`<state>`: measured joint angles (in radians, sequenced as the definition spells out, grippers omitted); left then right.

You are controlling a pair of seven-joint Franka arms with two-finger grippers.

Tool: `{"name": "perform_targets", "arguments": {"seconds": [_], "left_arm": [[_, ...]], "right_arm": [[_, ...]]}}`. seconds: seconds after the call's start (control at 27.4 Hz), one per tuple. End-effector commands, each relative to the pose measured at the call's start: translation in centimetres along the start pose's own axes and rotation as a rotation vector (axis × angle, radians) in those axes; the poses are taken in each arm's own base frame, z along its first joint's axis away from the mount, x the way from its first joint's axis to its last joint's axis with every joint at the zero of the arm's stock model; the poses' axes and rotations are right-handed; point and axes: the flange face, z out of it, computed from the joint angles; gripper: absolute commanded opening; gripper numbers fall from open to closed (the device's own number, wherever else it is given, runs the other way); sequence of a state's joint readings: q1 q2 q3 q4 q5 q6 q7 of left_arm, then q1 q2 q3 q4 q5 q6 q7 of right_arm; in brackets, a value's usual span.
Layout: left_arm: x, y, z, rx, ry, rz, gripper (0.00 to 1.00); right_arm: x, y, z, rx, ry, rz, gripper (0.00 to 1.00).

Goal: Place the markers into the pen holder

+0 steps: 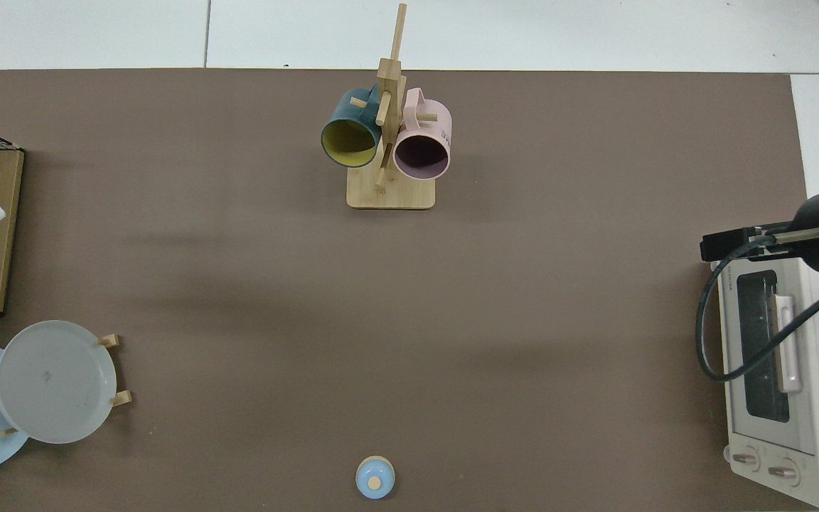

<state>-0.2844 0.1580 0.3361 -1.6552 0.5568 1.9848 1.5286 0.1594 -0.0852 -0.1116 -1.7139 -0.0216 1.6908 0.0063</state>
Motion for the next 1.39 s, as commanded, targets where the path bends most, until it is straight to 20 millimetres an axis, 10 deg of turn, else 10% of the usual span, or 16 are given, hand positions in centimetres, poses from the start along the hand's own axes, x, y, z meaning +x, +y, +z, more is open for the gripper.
{"name": "perform_targets", "arguments": {"seconds": [0.0,0.33,0.69,1.35], "left_arm": [[1.8,0.4,0.2,-0.055,0.206,-0.197,1.00],[5.8,0.7,-0.4,-0.148,0.483,-0.477,1.00],[5.9,1.4,-0.3,-0.307,0.499,-0.826,1.00],[5.9,4.1,-8.9,-0.422,0.467,-1.197,1.00]], "right_arm": [[-0.4,0.5,-0.3,0.001,-0.013,0.007,1.00],[-0.5,0.7,-0.3,-0.001,-0.021,0.011,1.00],[-0.5,1.7,-0.3,-0.003,-0.019,0.025,1.00],[-0.8,0.8,0.0,0.040,-0.044,0.033,1.00]]}}
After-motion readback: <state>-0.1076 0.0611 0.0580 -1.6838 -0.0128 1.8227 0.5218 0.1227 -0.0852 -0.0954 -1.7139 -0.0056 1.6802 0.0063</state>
